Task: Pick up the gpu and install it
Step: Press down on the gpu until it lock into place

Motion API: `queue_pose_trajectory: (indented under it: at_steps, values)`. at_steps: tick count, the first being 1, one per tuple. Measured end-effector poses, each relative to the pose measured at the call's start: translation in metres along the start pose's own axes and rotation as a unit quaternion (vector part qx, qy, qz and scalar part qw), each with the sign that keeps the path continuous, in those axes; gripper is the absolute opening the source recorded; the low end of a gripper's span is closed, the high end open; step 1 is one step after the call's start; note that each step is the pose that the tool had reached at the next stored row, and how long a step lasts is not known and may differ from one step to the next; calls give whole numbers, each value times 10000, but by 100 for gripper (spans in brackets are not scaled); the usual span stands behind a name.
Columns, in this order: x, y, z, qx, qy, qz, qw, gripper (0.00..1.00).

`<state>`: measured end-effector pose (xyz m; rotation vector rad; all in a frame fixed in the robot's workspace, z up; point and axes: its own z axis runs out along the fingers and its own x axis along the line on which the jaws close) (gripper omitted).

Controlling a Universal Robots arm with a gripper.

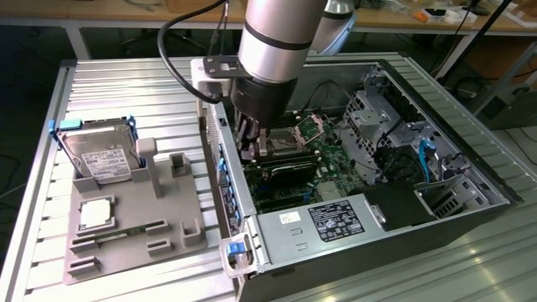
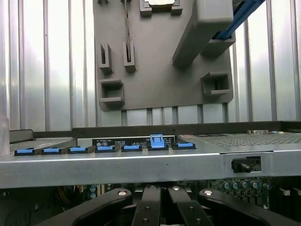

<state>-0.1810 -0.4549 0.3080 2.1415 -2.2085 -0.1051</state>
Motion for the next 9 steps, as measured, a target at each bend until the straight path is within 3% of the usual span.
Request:
queue_pose_trajectory:
  at_steps: [1,3,9]
  values:
    - [0,-31,-43,-4,0,0,10000,11]
    - [-3,-123,-76,13,-50,-5,10000,11]
    - [-3,-144,-81,10,-49,-5,10000,11]
